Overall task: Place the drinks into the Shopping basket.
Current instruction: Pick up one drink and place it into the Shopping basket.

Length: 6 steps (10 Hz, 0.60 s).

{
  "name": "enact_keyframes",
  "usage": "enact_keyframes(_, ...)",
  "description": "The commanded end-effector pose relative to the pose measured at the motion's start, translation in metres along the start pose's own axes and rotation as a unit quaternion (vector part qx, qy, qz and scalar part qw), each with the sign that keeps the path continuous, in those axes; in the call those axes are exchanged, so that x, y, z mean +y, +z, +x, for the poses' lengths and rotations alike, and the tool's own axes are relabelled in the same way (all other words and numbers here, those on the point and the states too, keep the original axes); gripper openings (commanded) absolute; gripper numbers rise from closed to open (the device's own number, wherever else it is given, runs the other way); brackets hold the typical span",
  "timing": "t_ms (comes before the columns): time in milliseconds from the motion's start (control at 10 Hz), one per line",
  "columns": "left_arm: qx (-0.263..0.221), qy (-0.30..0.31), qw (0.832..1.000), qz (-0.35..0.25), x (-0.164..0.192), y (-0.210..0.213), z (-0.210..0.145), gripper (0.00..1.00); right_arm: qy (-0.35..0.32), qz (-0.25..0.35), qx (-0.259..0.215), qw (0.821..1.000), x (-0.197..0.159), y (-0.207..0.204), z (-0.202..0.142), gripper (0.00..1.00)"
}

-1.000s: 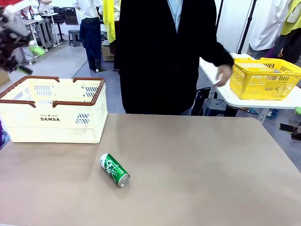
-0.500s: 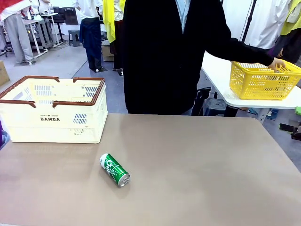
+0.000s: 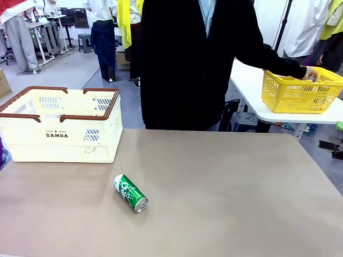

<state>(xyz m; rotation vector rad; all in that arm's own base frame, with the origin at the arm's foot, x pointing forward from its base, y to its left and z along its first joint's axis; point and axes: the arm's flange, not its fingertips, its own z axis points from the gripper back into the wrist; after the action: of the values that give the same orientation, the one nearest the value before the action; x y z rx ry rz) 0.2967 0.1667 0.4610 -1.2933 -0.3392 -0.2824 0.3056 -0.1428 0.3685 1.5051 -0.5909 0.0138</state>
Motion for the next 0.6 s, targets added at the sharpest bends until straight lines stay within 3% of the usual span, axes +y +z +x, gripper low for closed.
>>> enact_keyframes(0,-0.008,0.008,1.0,-0.009,-0.004,0.0,0.0,1.0,-0.007,0.002,0.003,1.0,0.006,0.001,0.0,1.0)
enact_keyframes(300,-0.001,0.001,1.0,0.001,0.0,0.001,0.0,1.0,-0.007,0.002,0.003,1.0,0.006,0.001,0.0,1.0)
enact_keyframes(500,0.058,0.008,0.995,0.083,-0.071,-0.091,0.021,1.0,-0.007,0.002,0.003,1.0,0.006,0.001,0.0,1.0)
